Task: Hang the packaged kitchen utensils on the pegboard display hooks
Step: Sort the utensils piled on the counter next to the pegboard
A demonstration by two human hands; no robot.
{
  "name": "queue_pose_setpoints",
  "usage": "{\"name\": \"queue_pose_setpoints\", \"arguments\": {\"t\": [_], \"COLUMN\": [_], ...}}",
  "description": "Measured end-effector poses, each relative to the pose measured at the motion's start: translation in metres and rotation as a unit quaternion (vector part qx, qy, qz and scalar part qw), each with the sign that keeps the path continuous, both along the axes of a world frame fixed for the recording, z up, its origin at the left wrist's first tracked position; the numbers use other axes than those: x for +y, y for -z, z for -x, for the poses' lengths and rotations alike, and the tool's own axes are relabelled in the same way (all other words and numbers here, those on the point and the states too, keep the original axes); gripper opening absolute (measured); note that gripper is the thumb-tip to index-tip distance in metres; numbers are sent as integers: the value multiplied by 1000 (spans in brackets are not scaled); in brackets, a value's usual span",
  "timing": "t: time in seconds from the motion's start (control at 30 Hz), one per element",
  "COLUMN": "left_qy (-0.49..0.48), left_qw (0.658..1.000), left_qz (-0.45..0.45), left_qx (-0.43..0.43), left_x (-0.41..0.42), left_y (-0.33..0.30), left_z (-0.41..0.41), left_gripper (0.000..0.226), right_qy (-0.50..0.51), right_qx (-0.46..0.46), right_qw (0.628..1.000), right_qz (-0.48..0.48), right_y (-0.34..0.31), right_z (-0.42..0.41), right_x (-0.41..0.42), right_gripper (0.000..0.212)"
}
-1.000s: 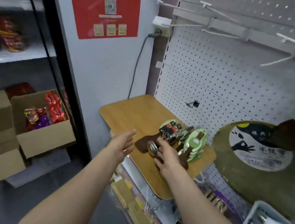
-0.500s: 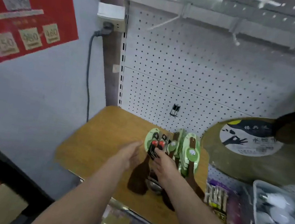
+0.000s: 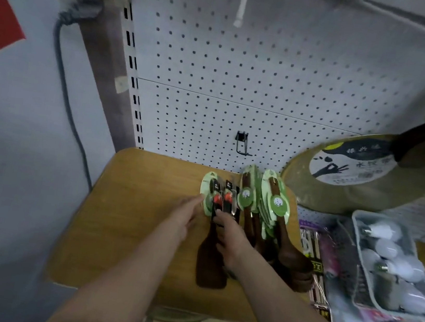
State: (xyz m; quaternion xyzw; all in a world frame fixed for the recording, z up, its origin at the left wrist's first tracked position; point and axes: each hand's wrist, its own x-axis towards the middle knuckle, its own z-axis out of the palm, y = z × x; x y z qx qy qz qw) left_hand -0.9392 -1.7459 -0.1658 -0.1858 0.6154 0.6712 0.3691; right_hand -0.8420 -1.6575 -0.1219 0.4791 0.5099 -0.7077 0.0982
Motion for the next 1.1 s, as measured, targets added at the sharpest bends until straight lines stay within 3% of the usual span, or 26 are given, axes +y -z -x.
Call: {"name": "queue_pose_setpoints", "arguments": {"t": [0.17, 0.57, 0.73, 1.1], "left_qy": [-11, -31, -50, -73], "left_qw": [1000, 999, 999, 997], "left_qz": [-1, 7, 11, 5], "left_qx": [-6, 1, 5, 0], "left_x": [-5, -20, -25, -32], "left_y": [13, 25, 30, 36], "left_z": [15, 29, 31, 32], "left_gripper": [24, 28, 22, 27], "right_qy": [-23, -52, -53, -31], "right_qx": [-32, 22, 38, 41], "right_qw": [999, 998, 998, 999], "right_qz": [6, 25, 13, -1], "right_y": [1, 10, 13, 22], "right_z": [7, 21, 24, 29], "right_x": [-11, -26, -30, -46], "right_gripper": [38, 57, 49, 57]}}
